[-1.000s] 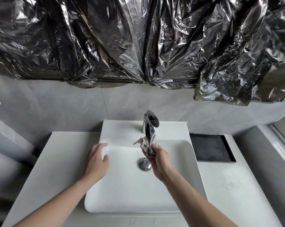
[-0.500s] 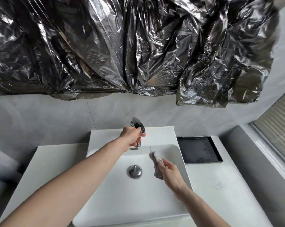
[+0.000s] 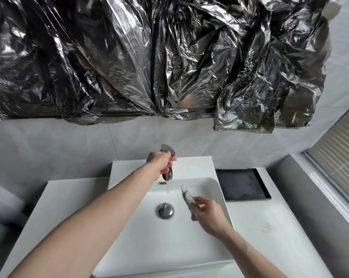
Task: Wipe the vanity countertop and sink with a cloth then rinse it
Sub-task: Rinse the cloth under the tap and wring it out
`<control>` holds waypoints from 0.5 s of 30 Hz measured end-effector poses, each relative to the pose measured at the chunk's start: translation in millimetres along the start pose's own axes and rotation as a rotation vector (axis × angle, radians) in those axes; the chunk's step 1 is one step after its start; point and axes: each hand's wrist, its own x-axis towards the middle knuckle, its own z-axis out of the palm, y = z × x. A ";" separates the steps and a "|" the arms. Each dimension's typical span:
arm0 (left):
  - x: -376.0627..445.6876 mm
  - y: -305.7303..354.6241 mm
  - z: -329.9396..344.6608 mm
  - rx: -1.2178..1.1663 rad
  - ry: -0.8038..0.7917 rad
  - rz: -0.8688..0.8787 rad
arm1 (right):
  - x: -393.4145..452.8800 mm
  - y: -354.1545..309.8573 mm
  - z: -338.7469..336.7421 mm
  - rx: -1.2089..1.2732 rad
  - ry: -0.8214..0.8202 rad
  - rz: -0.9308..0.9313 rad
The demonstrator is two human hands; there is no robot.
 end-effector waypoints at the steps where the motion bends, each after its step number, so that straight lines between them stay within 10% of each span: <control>1: -1.7 1.7 -1.0 0.005 -0.010 0.003 | 1.7 0.2 0.8 -0.022 0.011 -0.010; 15: -65.9 -132.0 -43.0 0.499 -0.325 0.328 | 0.4 -35.1 8.4 0.184 -0.101 -0.102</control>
